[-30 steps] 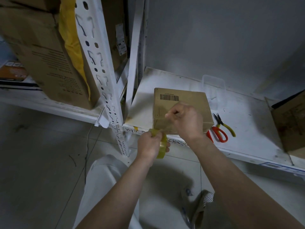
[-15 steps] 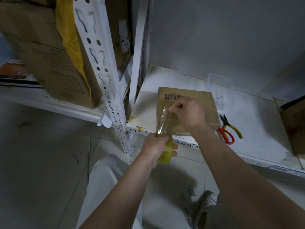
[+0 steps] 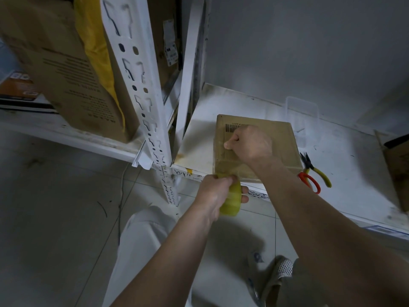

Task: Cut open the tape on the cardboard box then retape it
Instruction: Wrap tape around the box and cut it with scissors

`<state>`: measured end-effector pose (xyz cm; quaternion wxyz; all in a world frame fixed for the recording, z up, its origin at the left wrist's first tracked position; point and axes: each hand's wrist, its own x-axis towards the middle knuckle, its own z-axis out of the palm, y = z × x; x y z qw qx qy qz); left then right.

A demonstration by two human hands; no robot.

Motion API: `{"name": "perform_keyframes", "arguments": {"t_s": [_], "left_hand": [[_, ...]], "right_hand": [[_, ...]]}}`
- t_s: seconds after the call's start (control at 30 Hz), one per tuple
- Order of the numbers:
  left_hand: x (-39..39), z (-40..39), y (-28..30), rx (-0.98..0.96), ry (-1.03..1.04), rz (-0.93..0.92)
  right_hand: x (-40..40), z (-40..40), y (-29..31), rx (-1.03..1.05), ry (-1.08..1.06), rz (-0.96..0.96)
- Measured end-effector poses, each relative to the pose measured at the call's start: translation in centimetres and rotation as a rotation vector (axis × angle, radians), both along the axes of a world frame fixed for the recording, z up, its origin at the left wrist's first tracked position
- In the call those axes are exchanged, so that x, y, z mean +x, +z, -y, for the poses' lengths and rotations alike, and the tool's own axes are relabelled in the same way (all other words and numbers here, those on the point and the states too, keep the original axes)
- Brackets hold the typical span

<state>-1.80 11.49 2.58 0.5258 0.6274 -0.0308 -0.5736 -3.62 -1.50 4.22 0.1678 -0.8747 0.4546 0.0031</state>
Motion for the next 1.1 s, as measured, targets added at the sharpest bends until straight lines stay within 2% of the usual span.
{"name": "perform_keyframes", "arguments": {"t_s": [0.37, 0.67, 0.8, 0.93, 1.1], "left_hand": [[0.0, 0.2, -0.5, 0.004, -0.026, -0.034], [-0.4, -0.5, -1.0, -0.007, -0.025, -0.045], [-0.6, -0.3, -1.3, -0.019, -0.003, -0.031], [-0.8, -0.2, -1.7, -0.036, 0.01, -0.02], [-1.0, -0.1, -2.0, -0.038, 0.039, -0.028]], "right_hand": [[0.2, 0.3, -0.2, -0.046, 0.004, -0.061], [-0.7, 2.0, -0.2, 0.019, -0.075, 0.064], [-1.6, 1.2, -2.3, -0.079, -0.008, 0.097], [-1.5, 0.1, -3.8, -0.15, -0.069, 0.056], [-1.1, 0.1, -3.9, -0.184, -0.104, 0.111]]}}
